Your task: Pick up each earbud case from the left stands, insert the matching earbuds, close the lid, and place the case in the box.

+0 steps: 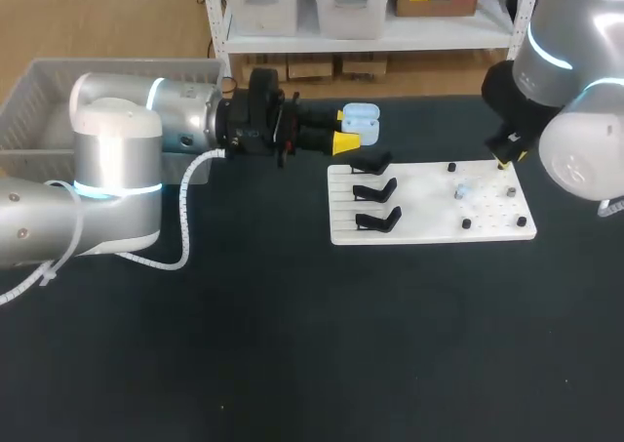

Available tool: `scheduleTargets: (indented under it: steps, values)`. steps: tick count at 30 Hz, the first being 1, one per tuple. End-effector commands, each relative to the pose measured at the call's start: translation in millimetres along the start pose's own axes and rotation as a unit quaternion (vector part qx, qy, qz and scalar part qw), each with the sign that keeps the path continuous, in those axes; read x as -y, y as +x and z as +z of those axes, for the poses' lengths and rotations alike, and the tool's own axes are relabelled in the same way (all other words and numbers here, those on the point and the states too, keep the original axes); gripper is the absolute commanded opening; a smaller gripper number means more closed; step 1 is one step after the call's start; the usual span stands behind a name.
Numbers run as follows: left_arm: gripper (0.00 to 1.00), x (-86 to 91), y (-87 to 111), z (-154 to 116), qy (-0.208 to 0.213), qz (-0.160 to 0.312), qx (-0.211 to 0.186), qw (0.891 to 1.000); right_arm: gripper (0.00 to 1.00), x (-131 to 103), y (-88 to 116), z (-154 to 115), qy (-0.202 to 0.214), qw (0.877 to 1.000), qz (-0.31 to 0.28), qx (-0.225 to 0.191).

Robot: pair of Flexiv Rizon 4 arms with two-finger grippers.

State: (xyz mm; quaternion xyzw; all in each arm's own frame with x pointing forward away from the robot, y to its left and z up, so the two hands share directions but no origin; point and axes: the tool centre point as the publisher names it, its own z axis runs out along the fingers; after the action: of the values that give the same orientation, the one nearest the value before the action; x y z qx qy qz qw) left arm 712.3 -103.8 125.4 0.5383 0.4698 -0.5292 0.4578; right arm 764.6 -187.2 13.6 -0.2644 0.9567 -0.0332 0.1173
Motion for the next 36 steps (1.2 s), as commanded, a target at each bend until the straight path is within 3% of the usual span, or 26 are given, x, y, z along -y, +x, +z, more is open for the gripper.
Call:
scheduleTargets:
  steps: [1, 7, 12, 19, 26, 36]
  values:
    - [0.0, 0.6, 1.0, 0.0, -0.001, 0.001, 0.001, 1.0, 0.0, -5.1, 4.2, -15.3, 0.009, 1.0, -0.004, 0.002]
    - [0.0, 0.6, 1.0, 0.0, -0.001, 0.001, 0.001, 1.0, 0.0, -20.5, 6.5, -60.7, 0.037, 0.999, 0.002, -0.011]
    - [0.0, 0.6, 1.0, 0.0, -0.001, 0.001, 0.001, 1.0, 0.0, -44.5, 6.2, -113.2, 0.052, 0.995, 0.078, -0.028]
    - [0.0, 0.6, 1.0, 0.0, -0.001, 0.001, 0.001, 1.0, 0.0, -89.5, 10.8, -158.5, 0.073, 0.986, 0.148, -0.031]
    - [0.0, 0.6, 1.0, 0.0, -0.001, 0.001, 0.001, 1.0, 0.0, -130.6, 22.2, -179.0, 0.058, 0.977, 0.207, -0.006]
    - [0.0, 0.6, 1.0, 0.0, -0.001, 0.001, 0.001, 1.0, 0.0, -130.6, 22.2, -179.0, 0.058, 0.977, 0.207, -0.006]
